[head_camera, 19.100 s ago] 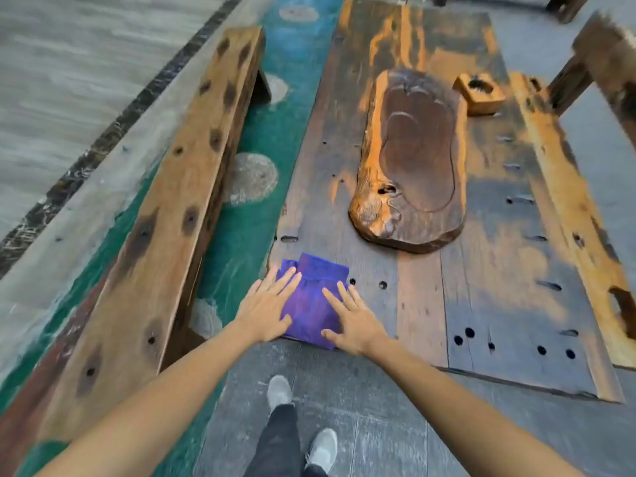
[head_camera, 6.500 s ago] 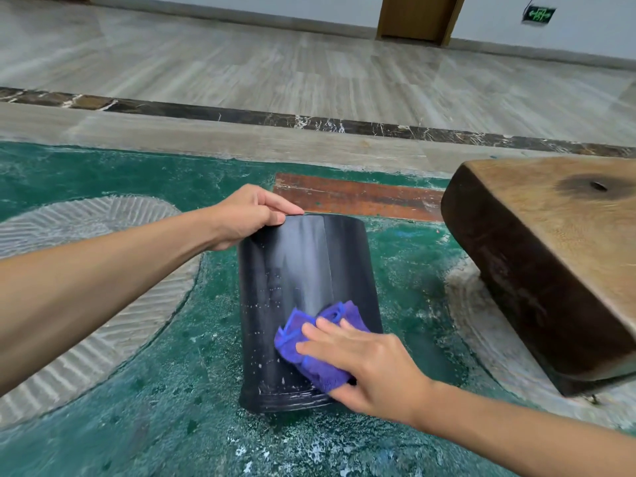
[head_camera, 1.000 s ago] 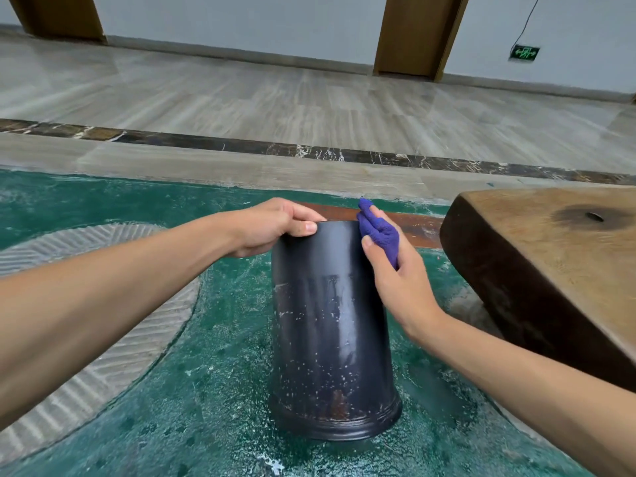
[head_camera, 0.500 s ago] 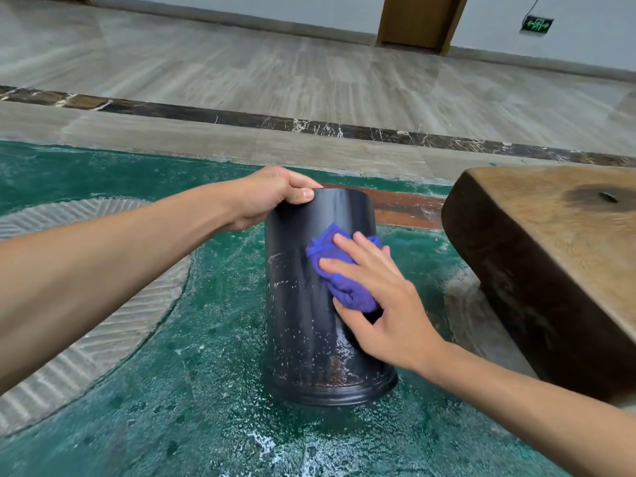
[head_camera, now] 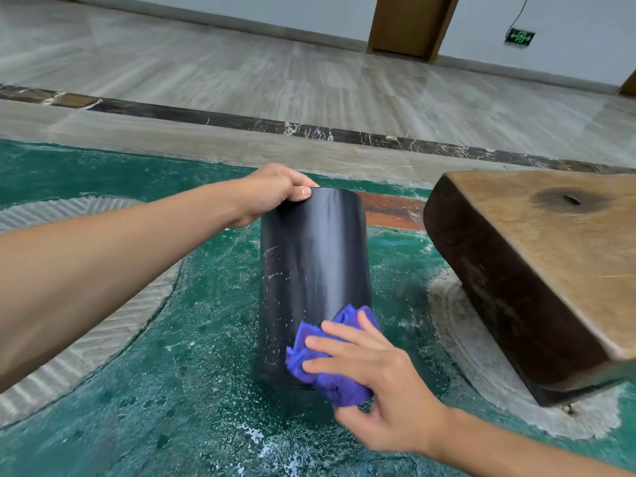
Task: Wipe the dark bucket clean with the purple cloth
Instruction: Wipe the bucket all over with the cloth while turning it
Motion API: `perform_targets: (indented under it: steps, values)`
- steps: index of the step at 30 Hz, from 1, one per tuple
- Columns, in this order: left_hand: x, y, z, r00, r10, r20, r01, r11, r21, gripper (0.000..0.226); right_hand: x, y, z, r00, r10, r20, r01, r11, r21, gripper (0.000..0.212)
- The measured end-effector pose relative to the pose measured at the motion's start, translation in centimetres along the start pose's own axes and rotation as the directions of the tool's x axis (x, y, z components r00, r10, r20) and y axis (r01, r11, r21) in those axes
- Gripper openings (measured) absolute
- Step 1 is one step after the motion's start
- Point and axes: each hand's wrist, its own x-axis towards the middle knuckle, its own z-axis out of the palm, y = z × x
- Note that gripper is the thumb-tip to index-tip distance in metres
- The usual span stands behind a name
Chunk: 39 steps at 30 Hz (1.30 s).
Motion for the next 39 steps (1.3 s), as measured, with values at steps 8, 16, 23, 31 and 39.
perform_targets:
  steps: [8, 16, 23, 31, 39]
  values:
    - [-0.8, 1.3, 1.8, 0.998, 0.038, 0.043, -0.042, 0.996, 0.075, 0.023, -1.5, -3.5, -1.5, 0.971, 0.071, 0.227, -0.084, 0.995, 0.050, 0.048]
    - [-2.0, 2.1, 3.8, 0.985, 0.146, 0.092, -0.159, 0.974, 0.163, 0.015, 5.3, -3.3, -6.0, 0.777, 0.489, -0.396, -0.174, 0.772, 0.612, 0.025]
    - [-2.8, 1.1, 2.1, 0.989, 0.144, 0.031, -0.146, 0.985, 0.090, 0.022, 9.1, 1.6, -10.6, 0.530, 0.546, -0.650, -0.178, 0.820, 0.543, 0.033]
    - [-3.2, -1.3, 1.8, 0.989, 0.129, 0.067, -0.133, 0.989, 0.069, 0.026, 10.2, 3.8, -8.0, 0.660, 0.546, -0.515, -0.251, 0.807, 0.534, 0.033]
    - [-2.1, -1.5, 2.3, 0.996, 0.081, 0.041, -0.078, 0.994, -0.082, 0.039, 10.2, 5.0, -6.2, 0.764, 0.381, -0.521, -0.170, 0.898, 0.407, 0.046]
